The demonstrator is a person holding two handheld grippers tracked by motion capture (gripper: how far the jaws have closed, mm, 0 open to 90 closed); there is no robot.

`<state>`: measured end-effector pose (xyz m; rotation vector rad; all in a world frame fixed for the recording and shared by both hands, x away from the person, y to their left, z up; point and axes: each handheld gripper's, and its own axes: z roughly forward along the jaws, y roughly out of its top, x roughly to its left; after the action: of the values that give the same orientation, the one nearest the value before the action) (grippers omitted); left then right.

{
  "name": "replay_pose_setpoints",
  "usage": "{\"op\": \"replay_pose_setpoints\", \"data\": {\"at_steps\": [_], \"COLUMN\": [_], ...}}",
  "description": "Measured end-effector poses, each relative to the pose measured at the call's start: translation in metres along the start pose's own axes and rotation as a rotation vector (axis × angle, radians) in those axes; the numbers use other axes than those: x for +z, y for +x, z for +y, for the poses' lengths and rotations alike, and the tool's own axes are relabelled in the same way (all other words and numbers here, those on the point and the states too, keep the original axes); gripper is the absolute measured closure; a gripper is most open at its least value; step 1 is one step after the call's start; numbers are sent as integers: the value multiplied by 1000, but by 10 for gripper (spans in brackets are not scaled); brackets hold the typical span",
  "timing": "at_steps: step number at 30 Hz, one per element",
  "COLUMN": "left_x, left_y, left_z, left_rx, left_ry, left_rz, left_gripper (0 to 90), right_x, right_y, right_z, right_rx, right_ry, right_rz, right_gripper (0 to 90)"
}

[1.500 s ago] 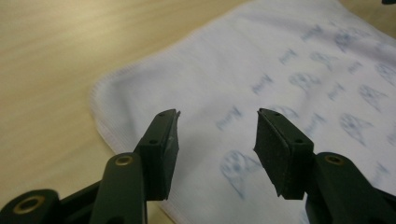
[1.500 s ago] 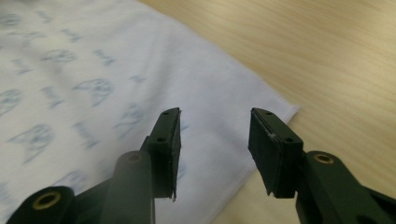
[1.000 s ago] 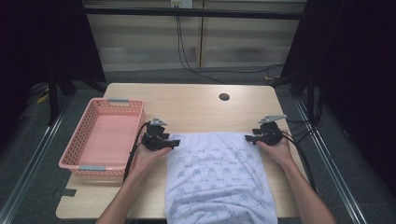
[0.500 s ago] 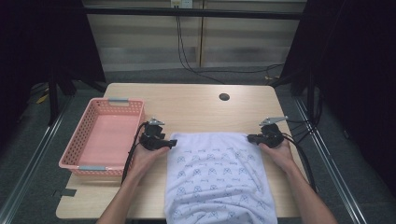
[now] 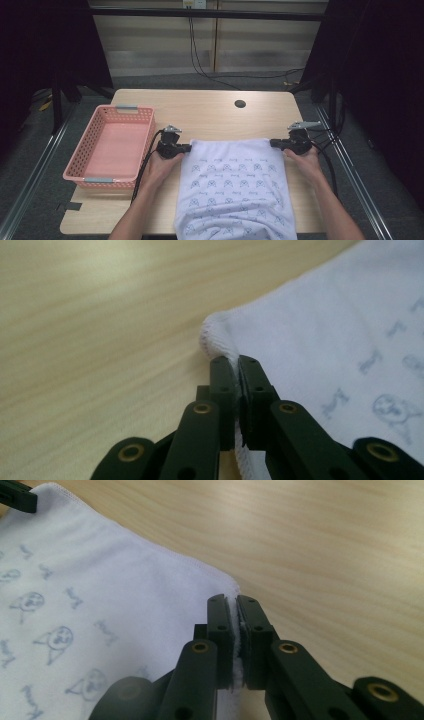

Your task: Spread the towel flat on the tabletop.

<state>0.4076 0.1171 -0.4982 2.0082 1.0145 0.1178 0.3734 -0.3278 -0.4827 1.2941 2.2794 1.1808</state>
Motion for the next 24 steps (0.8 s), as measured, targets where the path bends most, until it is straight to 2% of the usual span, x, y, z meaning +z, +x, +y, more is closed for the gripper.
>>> {"op": "replay_pose_setpoints", "data": {"at_steps": [1, 2, 3, 6, 7, 8, 9, 10, 15, 16, 17, 18, 20, 21, 24], "left_x": [0, -8, -13, -32, -32, -41, -41, -51, -63, -63, -63, -64, -66, -69, -75], "left_y": [0, -2, -2, -3, -3, -3, -3, -1, 4, 5, 5, 10, 16, 18, 15], "left_z": [0, 9, 16, 40, 40, 54, 54, 71, 100, 104, 104, 113, 121, 126, 128], "left_rx": [0, 10, 28, 46, 46, 58, 58, 70, 96, 96, 96, 89, 64, 65, 68], "left_ry": [0, -26, -32, -91, -91, -114, -114, -142, -185, -188, -188, -211, -239, -251, -268], "left_rz": [0, -5, -7, -9, -9, -3, -3, -2, 0, 3, 3, 6, 6, -3, -1], "left_gripper": [866, 867, 867, 867, 867, 867, 867, 867, 867, 867, 867, 867, 867, 867, 868], "right_x": [-3, -8, -11, -25, -31, -35, -35, -42, -53, -54, -54, -56, -58, -58, -60], "right_y": [-1, -3, -5, -11, -13, -14, -14, -18, -20, -21, -21, -22, -23, -24, -22], "right_z": [2, 6, 9, 22, 29, 35, 35, 48, 83, 93, 93, 108, 120, 126, 142], "right_rx": [4, 10, 13, 29, 33, 36, 36, 36, 20, 18, 18, 13, 12, 7, -10], "right_ry": [-12, -31, -44, -91, -113, -129, -129, -157, -198, -206, -206, -217, -221, -221, -225], "right_rz": [2, 7, 5, -2, -5, -7, -7, -16, -35, -41, -41, -57, -72, -75, -64], "right_gripper": [859, 860, 859, 860, 860, 860, 860, 860, 861, 861, 861, 862, 862, 862, 862]}}
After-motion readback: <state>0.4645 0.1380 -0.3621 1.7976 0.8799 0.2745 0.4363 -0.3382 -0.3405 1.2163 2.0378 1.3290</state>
